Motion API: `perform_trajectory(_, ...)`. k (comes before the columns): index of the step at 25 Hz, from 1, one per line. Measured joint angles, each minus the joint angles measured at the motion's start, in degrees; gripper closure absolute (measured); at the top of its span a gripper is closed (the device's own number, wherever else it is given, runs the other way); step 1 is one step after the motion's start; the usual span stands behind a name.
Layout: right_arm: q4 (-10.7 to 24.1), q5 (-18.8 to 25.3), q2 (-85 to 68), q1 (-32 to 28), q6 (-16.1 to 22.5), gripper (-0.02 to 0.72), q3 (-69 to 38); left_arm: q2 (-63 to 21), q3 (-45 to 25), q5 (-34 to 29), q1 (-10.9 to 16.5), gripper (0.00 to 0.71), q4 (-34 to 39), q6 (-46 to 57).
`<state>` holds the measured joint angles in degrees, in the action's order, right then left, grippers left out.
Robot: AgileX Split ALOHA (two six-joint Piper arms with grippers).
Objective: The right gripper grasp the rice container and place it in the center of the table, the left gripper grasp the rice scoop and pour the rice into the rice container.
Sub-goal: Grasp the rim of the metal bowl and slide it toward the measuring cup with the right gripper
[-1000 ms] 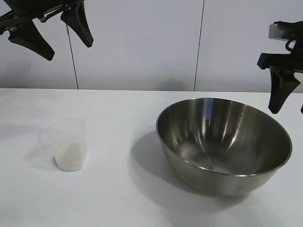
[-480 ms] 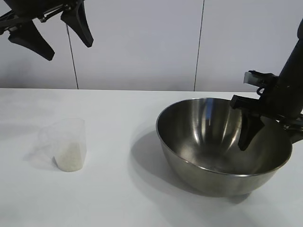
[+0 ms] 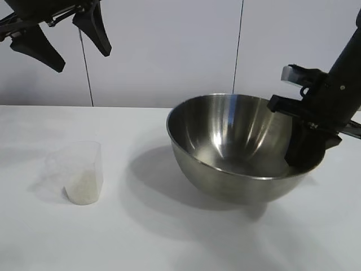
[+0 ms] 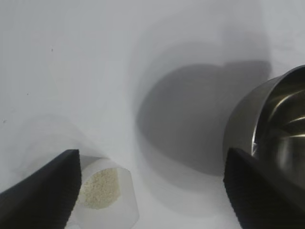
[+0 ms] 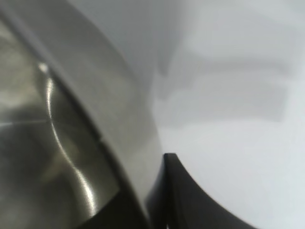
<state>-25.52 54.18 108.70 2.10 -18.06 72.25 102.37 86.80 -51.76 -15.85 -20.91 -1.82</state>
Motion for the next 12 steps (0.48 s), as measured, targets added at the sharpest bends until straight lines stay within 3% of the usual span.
perform_trajectory(6,-2.2,1.5,-1.8,2.6,-0.4,0.685,0.9,0.0,0.0,0.0,0.0,0.116,0.0,0.0)
perform_trajectory(12,-2.4,-2.2,-1.5,10.4,2.1,0.685,0.9,0.0,0.0,0.0,0.0,0.116,0.0,0.0)
